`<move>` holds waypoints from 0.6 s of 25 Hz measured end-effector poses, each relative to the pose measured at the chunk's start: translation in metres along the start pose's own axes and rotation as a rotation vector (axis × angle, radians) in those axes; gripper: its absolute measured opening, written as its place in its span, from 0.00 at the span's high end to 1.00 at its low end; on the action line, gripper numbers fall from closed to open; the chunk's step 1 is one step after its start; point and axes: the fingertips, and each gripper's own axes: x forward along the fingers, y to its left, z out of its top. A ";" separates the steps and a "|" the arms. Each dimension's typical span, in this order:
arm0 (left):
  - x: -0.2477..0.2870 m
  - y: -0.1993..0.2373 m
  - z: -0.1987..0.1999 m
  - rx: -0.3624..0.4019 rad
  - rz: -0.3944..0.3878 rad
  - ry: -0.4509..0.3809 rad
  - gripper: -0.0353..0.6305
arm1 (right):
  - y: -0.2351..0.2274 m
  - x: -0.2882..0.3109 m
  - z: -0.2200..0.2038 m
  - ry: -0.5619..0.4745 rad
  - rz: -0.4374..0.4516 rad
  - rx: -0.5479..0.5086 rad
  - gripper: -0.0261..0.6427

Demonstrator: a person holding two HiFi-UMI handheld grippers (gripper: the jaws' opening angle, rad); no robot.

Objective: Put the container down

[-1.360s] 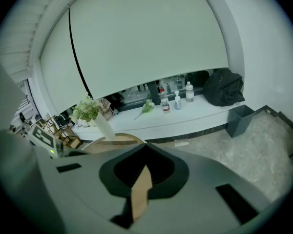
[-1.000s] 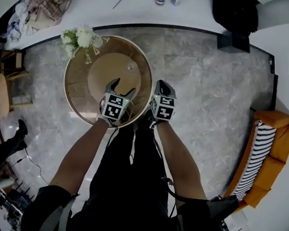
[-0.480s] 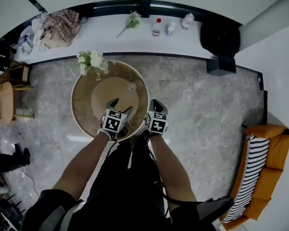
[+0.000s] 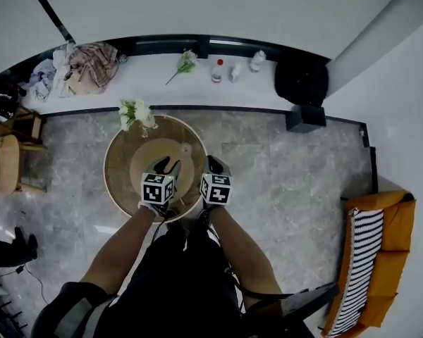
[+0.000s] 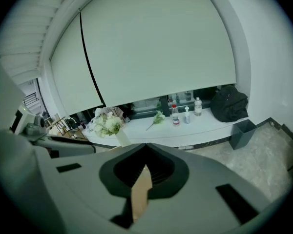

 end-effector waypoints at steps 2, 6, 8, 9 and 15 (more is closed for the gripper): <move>-0.012 -0.005 0.017 0.007 0.008 -0.026 0.73 | 0.010 -0.010 0.012 -0.033 0.024 0.002 0.96; -0.044 -0.024 0.049 0.013 -0.029 -0.100 0.75 | 0.033 -0.037 0.029 -0.084 0.073 0.014 0.96; -0.063 -0.039 0.059 0.023 -0.068 -0.130 0.75 | 0.044 -0.052 0.038 -0.108 0.098 -0.002 0.96; -0.072 -0.046 0.064 0.032 -0.087 -0.143 0.75 | 0.049 -0.060 0.045 -0.123 0.110 -0.012 0.96; -0.117 -0.067 0.094 0.011 -0.149 -0.236 0.75 | 0.059 -0.103 0.085 -0.234 0.136 0.008 0.96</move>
